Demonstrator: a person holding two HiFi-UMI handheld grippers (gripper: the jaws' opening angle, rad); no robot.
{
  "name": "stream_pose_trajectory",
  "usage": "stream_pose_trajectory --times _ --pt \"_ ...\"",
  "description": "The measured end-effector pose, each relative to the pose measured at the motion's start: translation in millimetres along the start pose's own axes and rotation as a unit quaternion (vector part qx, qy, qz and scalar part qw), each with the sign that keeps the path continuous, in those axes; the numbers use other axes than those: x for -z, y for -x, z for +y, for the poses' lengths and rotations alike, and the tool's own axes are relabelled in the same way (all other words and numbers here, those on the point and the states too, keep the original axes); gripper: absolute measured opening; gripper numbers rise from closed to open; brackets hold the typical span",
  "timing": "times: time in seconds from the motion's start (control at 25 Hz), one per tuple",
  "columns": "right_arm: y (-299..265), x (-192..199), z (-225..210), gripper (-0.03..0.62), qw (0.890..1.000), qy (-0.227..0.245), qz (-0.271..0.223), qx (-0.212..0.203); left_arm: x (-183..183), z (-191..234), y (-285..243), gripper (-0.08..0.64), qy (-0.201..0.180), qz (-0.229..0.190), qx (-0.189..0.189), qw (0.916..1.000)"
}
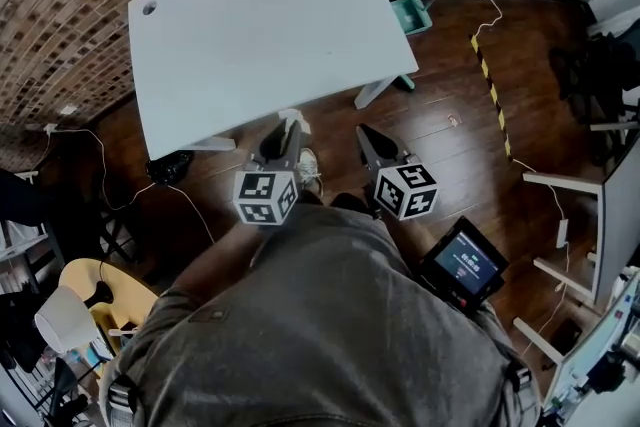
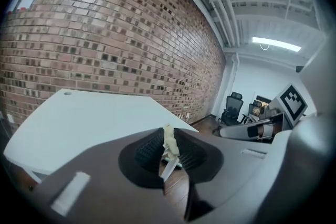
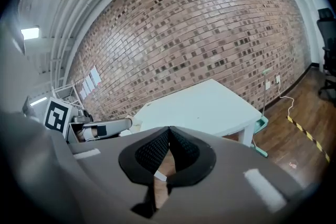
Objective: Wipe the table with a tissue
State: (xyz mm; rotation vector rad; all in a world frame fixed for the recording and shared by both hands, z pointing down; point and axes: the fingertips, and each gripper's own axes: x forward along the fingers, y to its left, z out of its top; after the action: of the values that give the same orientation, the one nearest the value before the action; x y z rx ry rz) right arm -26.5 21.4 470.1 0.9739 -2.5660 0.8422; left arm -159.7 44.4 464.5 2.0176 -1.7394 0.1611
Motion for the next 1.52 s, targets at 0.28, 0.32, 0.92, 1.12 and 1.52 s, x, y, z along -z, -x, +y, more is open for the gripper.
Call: stream_pose_trajectory --times 0.28,0.32,0.92,1.12,1.52 --pt "-50.5 -32.0 -13.0 0.011 1.000 0.003 -0.006 0.014 -21.4 30.7 -38.6 0.057 -0.005 0.006 0.015 0.9999" --pt "-54.2 -35.1 -15.3 0.011 1.000 0.002 -0.006 0.016 -22.4 32.8 -42.5 0.057 -0.006 0.008 0.015 0.9998" --pt "-97.8 -74.6 -87.8 0.011 1.000 -0.011 0.006 -0.002 -17.8 40.8 -129.6 0.057 -0.027 0.064 -0.017 0.9974" --pt "-108.0 -76.7 -106.7 0.011 0.999 -0.022 0.020 -0.011 -3.8 44.5 -157.3 0.057 -0.035 0.096 -0.028 0.9944" --pt "-116.3 -67.9 -140.7 0.011 0.998 -0.044 0.050 -0.015 30.3 51.7 -193.4 0.057 -0.052 0.155 -0.045 0.9855"
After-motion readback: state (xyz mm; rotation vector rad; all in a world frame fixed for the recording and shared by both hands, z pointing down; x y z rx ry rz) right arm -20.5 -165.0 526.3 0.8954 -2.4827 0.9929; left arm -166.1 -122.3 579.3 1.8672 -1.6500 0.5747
